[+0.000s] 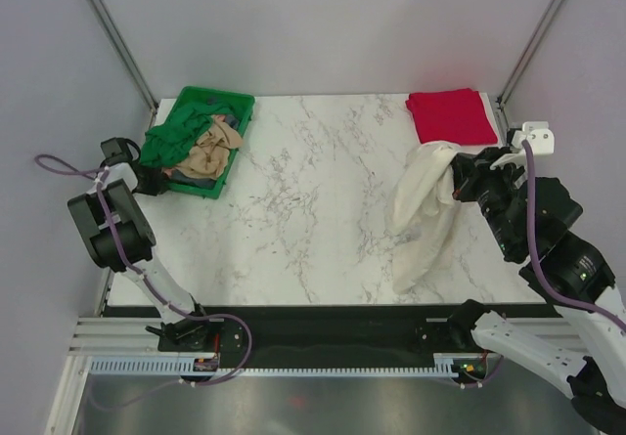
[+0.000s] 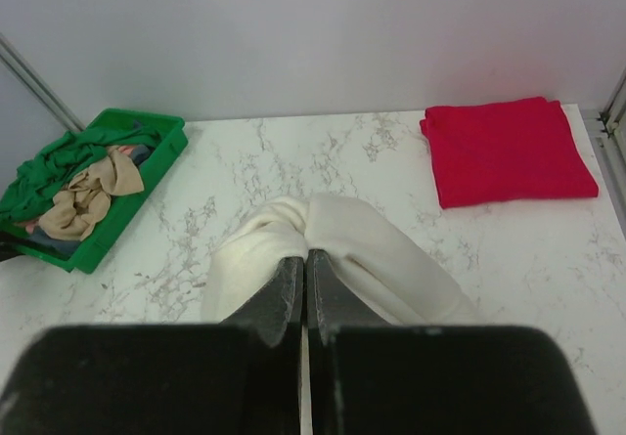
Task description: Fold and stack the t-shirts
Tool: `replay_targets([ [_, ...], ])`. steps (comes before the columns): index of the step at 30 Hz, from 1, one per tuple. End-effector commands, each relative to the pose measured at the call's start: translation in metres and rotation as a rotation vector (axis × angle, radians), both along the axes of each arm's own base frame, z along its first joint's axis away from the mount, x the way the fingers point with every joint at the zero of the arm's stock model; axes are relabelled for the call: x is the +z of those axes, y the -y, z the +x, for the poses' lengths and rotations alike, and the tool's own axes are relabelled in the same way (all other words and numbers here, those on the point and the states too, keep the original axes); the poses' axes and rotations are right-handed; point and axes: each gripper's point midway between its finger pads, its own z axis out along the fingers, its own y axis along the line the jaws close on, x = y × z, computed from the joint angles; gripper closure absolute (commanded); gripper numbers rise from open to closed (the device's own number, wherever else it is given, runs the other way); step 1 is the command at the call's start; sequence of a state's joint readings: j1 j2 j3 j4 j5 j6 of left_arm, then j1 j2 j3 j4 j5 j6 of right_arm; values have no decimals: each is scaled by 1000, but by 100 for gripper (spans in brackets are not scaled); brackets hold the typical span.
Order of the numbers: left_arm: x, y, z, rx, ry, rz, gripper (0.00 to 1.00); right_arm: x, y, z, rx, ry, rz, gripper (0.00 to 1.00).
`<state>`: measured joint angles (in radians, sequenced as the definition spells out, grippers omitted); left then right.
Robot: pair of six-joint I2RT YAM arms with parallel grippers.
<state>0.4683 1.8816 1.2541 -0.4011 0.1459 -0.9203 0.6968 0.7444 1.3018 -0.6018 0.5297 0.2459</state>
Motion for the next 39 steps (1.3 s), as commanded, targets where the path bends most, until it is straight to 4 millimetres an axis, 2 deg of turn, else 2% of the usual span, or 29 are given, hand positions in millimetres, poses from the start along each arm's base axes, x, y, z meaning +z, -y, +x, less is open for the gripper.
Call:
replay_targets([
  [1, 20, 0, -2, 135, 65, -102, 98, 14, -6, -1, 29, 46, 65, 100],
  [3, 25, -6, -1, 217, 115, -149, 98, 11, -8, 0, 32, 40, 63, 100],
  [4, 12, -7, -12, 259, 124, -190, 98, 8, -10, 1, 36, 33, 61, 100],
  [5, 25, -10, 0, 294, 227, -236, 98, 1, -15, 2, 51, 18, 60, 100],
  [7, 31, -12, -3, 334, 289, -258, 98, -5, -23, 5, 80, -1, 57, 100],
  [10, 60, -25, 9, 313, 365, -171, 94, -19, -35, 7, 120, -34, 51, 100],
  [11, 66, -22, 11, 257, 373, -153, 74, -21, -37, 8, 122, -38, 53, 100],
  [13, 81, -16, 12, 190, 380, -142, 46, -30, -41, 12, 126, -55, 55, 100],
  [14, 84, -13, 9, 156, 373, -119, 23, -30, -44, 14, 130, -54, 62, 100],
  [15, 82, -9, 0, 152, 335, -121, 15, -34, -50, 16, 146, -66, 61, 100],
  [17, 91, -5, -15, 125, 323, -74, 2, -36, -57, 20, 161, -72, 68, 100],
  [21, 103, 17, -52, 81, 331, -30, 0, -45, -79, 33, 206, -100, 68, 100],
  [22, 94, 25, -65, 73, 315, -34, 0, -43, -89, 34, 242, -101, 68, 100],
  [23, 110, 29, -74, 58, 360, 11, 0, -39, -96, 38, 262, -96, 62, 100],
  [24, 113, 34, -82, 46, 370, 26, 0, -46, -106, 50, 270, -123, 30, 100],
  [25, 108, 38, -91, 38, 362, 35, 0, -22, -109, 54, 279, -79, 25, 100],
  [26, 125, 44, -99, 10, 409, 76, 0, -13, -114, 59, 285, -71, 18, 100],
  [27, 129, 50, -103, -14, 425, 85, 0, -10, -124, 69, 292, -78, -2, 100],
  [28, 139, 54, -106, -43, 457, 106, 1, 39, -123, 66, 306, 12, 36, 100],
  [29, 152, 61, -113, -88, 483, 142, 2, 54, -138, 68, 377, 39, 9, 100],
  [30, 165, 62, -115, -111, 511, 175, 2, 81, -144, 63, 423, 93, 26, 100],
  [31, 174, 63, -118, -125, 526, 209, 2, 145, -138, 44, 464, 227, 86, 100],
  [32, 174, 60, -126, -127, 489, 248, 2, 170, -148, 27, 569, 286, 96, 100],
  [33, 193, 59, -130, -133, 522, 299, 2, 185, -156, 25, 607, 316, 102, 100],
  [34, 198, 60, -133, -155, 523, 329, 1, 219, -148, 5, 644, 403, 129, 100],
  [36, 214, 65, -136, -182, 544, 347, 2, 228, -146, -12, 696, 455, 94, 100],
  [37, 220, 68, -139, -207, 558, 366, 2, 206, -150, -6, 699, 417, 53, 100],
  [38, 224, 73, -140, -231, 572, 362, 2, 204, -133, -22, 682, 446, 34, 99],
  [39, 227, 76, -142, -242, 576, 362, 2, 187, -118, -11, 585, 429, -11, 94],
])
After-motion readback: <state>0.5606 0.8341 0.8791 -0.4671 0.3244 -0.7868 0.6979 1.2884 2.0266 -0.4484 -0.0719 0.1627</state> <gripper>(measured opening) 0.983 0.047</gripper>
